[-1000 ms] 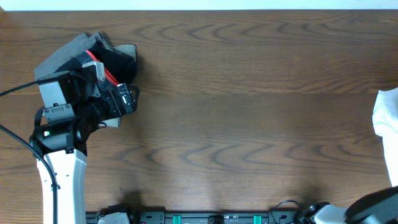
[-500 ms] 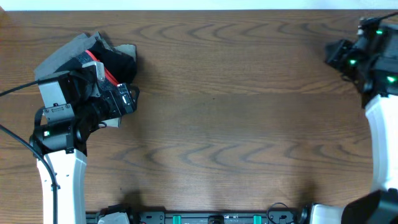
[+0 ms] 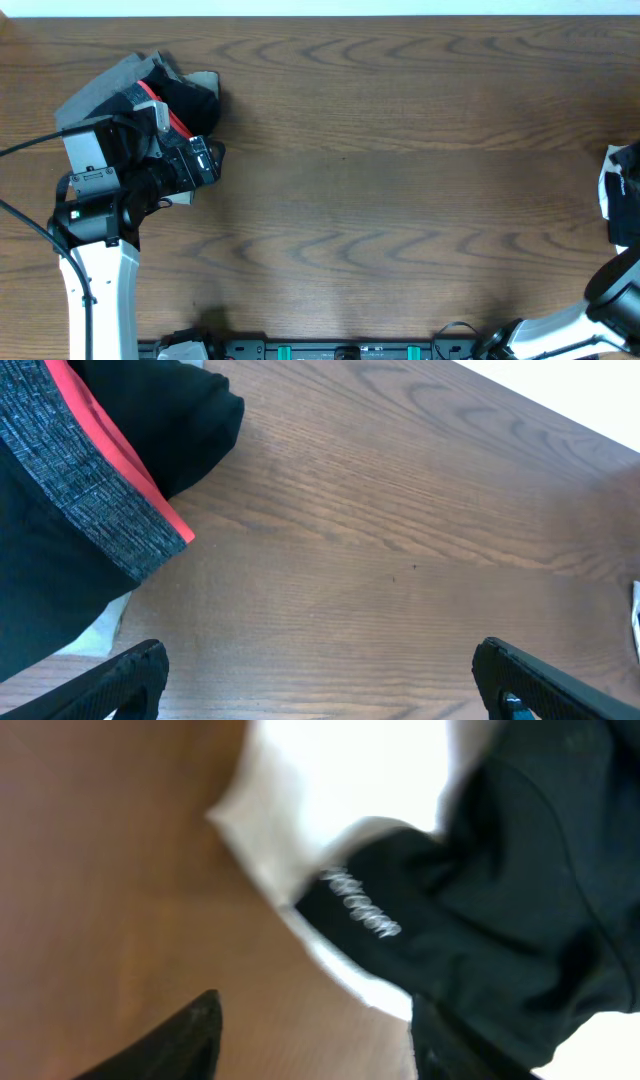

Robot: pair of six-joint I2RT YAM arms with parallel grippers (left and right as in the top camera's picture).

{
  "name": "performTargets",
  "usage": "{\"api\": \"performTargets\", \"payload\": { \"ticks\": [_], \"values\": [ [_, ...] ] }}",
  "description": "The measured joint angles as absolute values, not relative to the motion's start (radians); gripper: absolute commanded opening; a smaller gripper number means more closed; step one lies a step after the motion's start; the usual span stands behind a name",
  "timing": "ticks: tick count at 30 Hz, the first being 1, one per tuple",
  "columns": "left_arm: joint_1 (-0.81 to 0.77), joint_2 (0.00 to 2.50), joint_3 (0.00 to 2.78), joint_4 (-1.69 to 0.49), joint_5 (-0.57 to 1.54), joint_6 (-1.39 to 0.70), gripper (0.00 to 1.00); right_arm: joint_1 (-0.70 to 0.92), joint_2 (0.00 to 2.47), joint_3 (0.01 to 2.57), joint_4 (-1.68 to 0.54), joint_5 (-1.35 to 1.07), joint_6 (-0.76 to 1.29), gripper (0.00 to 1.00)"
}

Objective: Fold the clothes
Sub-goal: 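Grasp the black polo shirt at the table's right edge with the right gripper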

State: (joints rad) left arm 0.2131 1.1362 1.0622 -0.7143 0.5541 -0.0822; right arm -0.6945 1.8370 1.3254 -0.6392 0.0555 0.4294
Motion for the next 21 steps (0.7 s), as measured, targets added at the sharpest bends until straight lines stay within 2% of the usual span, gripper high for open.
{"api": "performTargets", "payload": {
  "ticks": [11, 13, 14, 15, 16, 18, 21],
  "values": [
    [0.213, 1.136, 1.062, -0.715, 0.554, -0.082, 0.98, -0.756, 2.022, 1.324, -0.535, 0.030, 0.393, 0.60],
    [0.213, 1.136, 1.062, -0.715, 0.554, -0.082, 0.98, -0.757, 2.022, 1.325, -0.525, 0.031, 0.387, 0.51],
    [0.213, 1.136, 1.062, -0.715, 0.554, -0.082, 0.98, -0.757, 2.022, 1.325, -0.525, 0.033, 0.381, 0.43],
    [0.213, 1.136, 1.062, -0.715, 0.554, -0.083, 0.98, -0.757, 2.022, 1.325, -0.529, 0.034, 0.376, 0.26],
    [0.213, 1.136, 1.062, -0.715, 0.554, -0.082, 0.98, -0.757, 2.022, 1.325, -0.530, 0.036, 0.379, 0.16],
    [0.213, 1.136, 1.062, -0.715, 0.554, -0.082, 0.98, -0.757, 2.022, 1.325, -0.531, 0.038, 0.376, 0.04],
    [0.213, 1.136, 1.062, -0.715, 0.555, -0.082, 0.98, -0.757, 2.020, 1.325, -0.533, 0.028, 0.370, 0.01]
  ]
}}
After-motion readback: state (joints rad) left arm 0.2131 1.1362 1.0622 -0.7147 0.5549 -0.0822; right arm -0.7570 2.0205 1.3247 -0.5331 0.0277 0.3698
